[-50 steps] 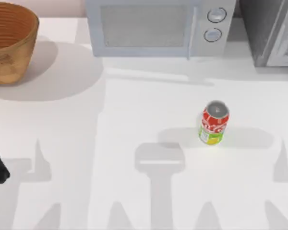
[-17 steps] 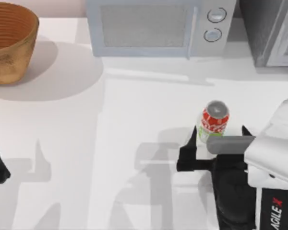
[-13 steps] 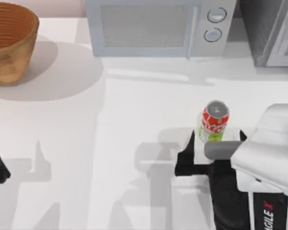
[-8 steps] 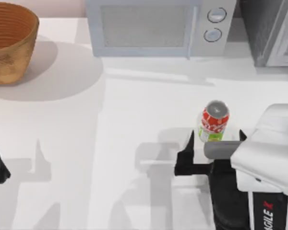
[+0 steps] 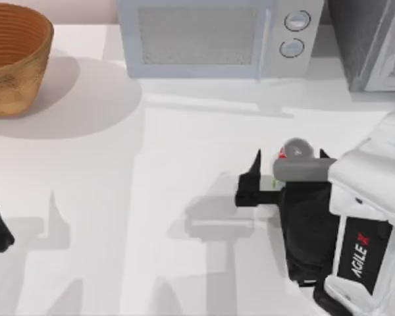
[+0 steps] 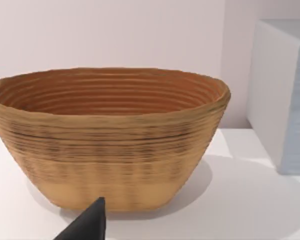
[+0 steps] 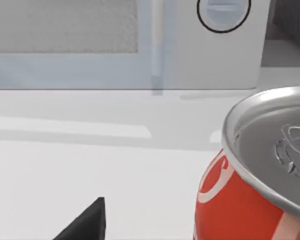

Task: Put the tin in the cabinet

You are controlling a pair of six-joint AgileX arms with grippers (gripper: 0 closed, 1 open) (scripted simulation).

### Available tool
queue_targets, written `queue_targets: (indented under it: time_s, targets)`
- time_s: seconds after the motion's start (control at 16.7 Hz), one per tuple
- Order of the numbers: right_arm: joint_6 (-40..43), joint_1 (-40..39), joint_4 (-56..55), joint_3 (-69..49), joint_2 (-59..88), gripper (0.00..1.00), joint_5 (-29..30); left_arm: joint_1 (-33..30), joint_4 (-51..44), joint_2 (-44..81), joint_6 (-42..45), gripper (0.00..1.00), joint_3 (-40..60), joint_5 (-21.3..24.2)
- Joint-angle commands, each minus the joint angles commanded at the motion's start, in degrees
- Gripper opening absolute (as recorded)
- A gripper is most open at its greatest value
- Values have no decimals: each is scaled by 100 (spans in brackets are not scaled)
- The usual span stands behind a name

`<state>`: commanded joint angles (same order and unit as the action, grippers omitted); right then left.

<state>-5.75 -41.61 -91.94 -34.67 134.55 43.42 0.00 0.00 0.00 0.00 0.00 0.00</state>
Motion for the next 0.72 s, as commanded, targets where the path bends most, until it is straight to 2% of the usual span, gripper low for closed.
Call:
queue_targets:
  time_s: [0.24, 0.72]
  targets:
    - [6, 28, 18, -31, 9, 100, -28, 0, 0, 0, 0, 100, 0, 0]
    - [6, 28, 18, -31, 9, 40, -28, 0, 0, 0, 0, 100, 0, 0]
